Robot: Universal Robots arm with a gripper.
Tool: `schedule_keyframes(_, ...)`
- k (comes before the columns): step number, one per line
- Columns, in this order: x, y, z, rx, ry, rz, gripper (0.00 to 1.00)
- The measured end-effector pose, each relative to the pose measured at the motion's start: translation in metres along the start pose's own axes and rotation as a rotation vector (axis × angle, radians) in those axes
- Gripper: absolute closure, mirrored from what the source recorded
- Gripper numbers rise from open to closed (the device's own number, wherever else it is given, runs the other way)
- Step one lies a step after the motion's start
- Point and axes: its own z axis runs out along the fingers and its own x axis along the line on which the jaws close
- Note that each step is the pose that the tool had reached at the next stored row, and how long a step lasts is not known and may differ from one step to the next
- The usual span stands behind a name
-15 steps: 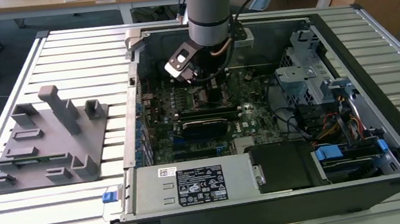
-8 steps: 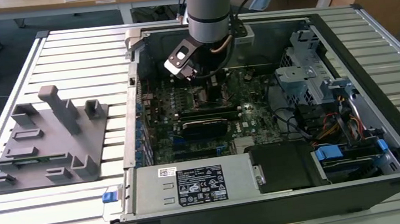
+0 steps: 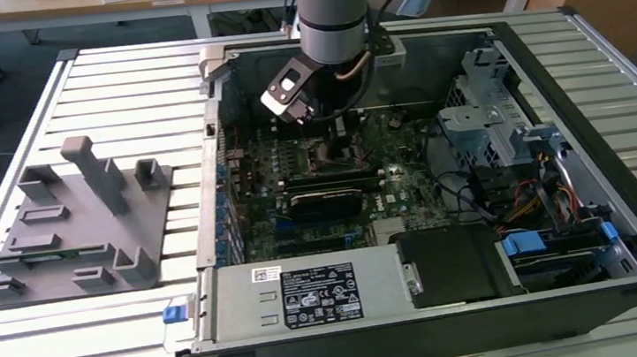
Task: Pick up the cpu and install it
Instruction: 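Place the cpu into insertion slot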
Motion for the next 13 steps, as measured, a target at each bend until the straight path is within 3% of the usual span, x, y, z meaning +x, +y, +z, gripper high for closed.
schedule_keyframes(6,0.0000,0.0001,-0.0025,0.0004,0.0001,0.000,0.88)
schedule_keyframes(13,0.0000,0.0001,-0.0056,0.0008,0.0000,0.000,0.89)
